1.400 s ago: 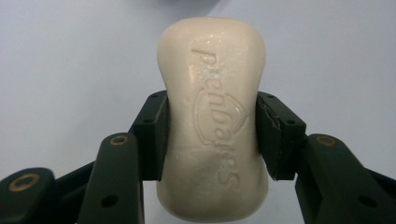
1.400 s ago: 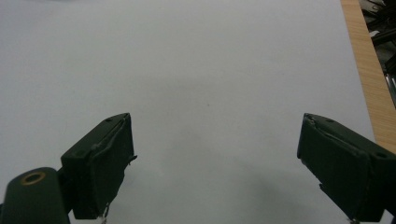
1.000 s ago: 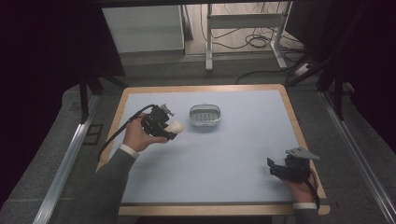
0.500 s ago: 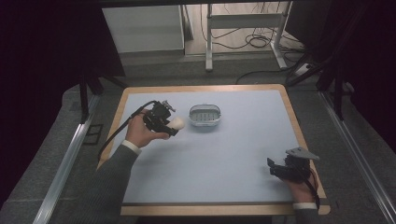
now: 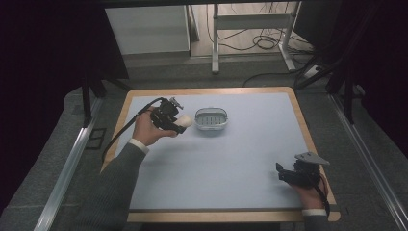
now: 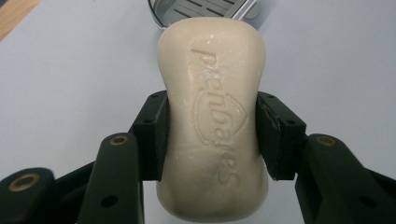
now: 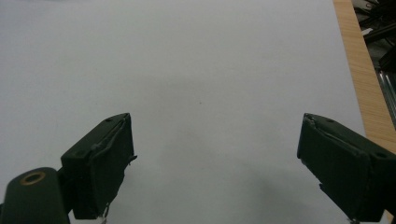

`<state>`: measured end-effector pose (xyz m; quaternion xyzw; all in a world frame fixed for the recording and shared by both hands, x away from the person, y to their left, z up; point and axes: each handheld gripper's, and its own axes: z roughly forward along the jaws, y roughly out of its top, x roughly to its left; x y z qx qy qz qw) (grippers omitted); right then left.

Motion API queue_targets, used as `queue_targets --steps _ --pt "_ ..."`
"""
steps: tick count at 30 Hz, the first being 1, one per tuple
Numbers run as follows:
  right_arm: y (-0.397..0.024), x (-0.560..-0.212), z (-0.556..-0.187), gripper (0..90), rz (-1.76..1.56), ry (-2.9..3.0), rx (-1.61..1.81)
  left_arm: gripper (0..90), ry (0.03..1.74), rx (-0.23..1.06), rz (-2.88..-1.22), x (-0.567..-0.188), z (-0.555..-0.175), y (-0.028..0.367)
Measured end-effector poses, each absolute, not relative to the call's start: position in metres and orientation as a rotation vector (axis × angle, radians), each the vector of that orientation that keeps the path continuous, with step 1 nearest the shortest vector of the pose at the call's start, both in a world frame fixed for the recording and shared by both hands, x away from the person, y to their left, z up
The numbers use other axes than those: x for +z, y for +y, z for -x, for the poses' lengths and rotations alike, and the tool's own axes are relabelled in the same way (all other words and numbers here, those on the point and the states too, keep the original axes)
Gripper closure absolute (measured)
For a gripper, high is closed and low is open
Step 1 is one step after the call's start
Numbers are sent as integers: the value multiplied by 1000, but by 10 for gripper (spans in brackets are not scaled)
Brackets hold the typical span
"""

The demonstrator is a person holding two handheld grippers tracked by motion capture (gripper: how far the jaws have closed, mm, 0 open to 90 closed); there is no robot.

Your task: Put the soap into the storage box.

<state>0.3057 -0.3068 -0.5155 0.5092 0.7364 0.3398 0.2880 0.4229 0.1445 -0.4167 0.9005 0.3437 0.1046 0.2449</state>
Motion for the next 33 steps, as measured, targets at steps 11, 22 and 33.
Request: queue_targets --steps 11,22,33 --pt "-307 -515 -306 105 -1361 1964 906 496 927 282 -2471 -418 -433 141" --pt "-309 -515 -306 105 -1364 1960 904 496 893 272 -2471 -416 -442 127" --pt "-308 -516 -306 105 -1366 1963 903 496 900 266 -2473 -419 -448 125"
